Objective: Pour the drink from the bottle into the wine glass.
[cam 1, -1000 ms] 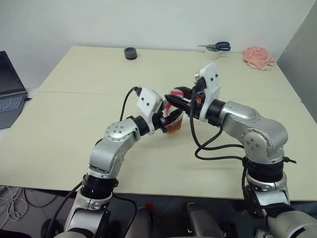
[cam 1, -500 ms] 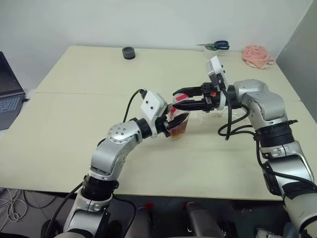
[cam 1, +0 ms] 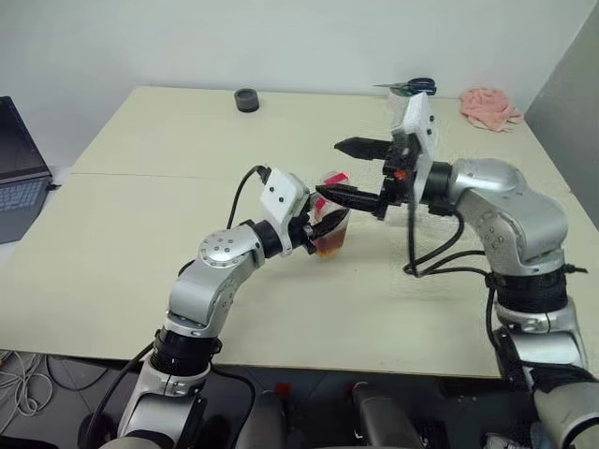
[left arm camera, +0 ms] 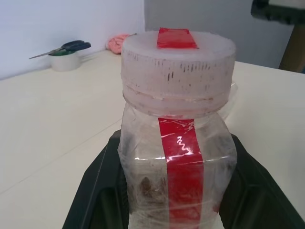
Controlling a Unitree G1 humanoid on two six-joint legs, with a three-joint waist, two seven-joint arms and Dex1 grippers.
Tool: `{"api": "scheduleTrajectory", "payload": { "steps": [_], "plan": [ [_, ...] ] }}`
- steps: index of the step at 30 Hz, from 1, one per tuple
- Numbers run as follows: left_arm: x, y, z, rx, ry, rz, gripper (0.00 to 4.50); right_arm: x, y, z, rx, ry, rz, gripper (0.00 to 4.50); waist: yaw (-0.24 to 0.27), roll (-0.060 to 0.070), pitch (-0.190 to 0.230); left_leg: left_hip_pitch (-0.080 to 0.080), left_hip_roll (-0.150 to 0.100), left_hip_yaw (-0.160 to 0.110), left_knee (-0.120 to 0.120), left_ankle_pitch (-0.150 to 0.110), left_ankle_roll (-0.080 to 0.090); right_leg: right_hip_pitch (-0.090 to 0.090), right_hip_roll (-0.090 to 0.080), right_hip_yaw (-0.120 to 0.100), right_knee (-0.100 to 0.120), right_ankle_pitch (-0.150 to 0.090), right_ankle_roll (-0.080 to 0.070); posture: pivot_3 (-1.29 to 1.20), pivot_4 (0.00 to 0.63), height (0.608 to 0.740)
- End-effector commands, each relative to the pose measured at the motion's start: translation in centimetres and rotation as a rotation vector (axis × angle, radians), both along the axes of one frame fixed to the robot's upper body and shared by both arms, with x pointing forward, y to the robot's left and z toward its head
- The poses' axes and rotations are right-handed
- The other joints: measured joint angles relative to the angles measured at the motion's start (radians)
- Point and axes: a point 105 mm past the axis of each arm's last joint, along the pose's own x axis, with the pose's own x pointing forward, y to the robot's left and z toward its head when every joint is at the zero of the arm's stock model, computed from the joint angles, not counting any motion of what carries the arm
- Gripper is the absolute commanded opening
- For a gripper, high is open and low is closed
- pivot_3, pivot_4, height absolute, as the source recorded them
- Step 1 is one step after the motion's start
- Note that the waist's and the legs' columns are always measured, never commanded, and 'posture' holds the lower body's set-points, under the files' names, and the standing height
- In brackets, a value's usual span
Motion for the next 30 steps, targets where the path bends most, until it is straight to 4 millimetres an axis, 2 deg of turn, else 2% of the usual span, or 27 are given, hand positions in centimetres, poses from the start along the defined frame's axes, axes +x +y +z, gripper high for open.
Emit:
{"api": "scheduleTrajectory", "payload": {
  "steps": [1,7,12,15,21,24,27,28,30],
  "plan": [
    [-0.1,-0.2,1.8,-0.027,-0.079,-0.007,1.86,-0.9,-0.2,1.0,0.034,-0.024,-0.100,4.50,0.001,0.000,0.000,0.000,0.000,0.001,0.000,0.000,0.000,0.000,0.000,0.000,0.000,0.000,0.000,0.00,0.150,0.740],
    [-0.1,-0.4,1.7,-0.028,-0.080,-0.015,1.86,-0.4,-0.4,0.7,0.082,0.021,-0.268,4.50,0.000,0.000,0.000,0.000,0.000,0.000,0.000,0.000,0.000,0.000,0.000,0.000,0.000,-0.001,0.001,0.00,0.150,0.740],
    [-0.1,-0.7,1.7,-0.029,-0.083,-0.023,1.86,-0.1,-0.3,0.1,0.081,0.045,-0.316,4.50,0.000,0.000,0.000,0.000,0.000,0.001,0.000,0.000,0.000,0.000,0.000,0.000,0.000,-0.001,0.001,0.00,0.150,0.740],
    [-0.1,-0.7,1.7,-0.028,-0.085,-0.025,1.86,0.0,-0.3,-0.1,0.083,0.061,-0.326,3.90,-0.001,0.000,0.000,0.000,0.000,0.001,0.000,0.000,0.000,0.000,0.000,0.000,0.000,-0.001,0.001,0.00,0.150,0.740],
    [0.0,-0.4,1.8,-0.027,-0.088,-0.016,1.86,0.0,-0.2,-0.5,0.064,0.078,-0.336,1.86,-0.002,0.000,0.000,0.000,0.000,0.000,0.000,0.000,0.000,0.000,0.000,0.000,0.000,-0.001,0.001,0.00,0.150,0.740],
    [0.0,-0.3,1.8,-0.026,-0.089,-0.012,1.86,-0.1,0.0,-0.4,0.060,0.073,-0.321,1.83,-0.003,0.000,0.000,0.000,0.000,0.001,0.000,0.000,0.000,0.000,0.000,0.000,0.000,-0.001,0.002,0.00,0.150,0.740],
    [0.0,-0.4,1.9,-0.027,-0.090,-0.010,1.86,-0.1,0.3,-0.1,0.050,0.052,-0.258,1.83,-0.003,0.000,0.000,0.000,0.000,0.000,0.000,0.000,0.000,0.000,0.000,0.000,0.000,-0.001,0.002,0.00,0.150,0.740],
    [0.1,-0.5,1.9,-0.028,-0.090,-0.010,1.86,-0.4,0.6,-0.1,0.031,0.054,-0.175,1.83,-0.003,0.000,0.000,0.000,0.000,0.001,0.000,0.000,0.000,0.000,0.000,0.000,0.000,-0.001,0.002,0.00,0.150,0.740],
    [0.1,-0.6,2.1,-0.033,-0.089,-0.012,1.86,-2.6,1.0,-0.5,-0.038,0.046,0.145,1.83,-0.003,0.000,0.000,0.000,0.000,0.001,0.000,0.000,0.000,0.000,0.000,0.000,-0.001,-0.001,0.002,0.00,0.150,0.740]
  ]
}}
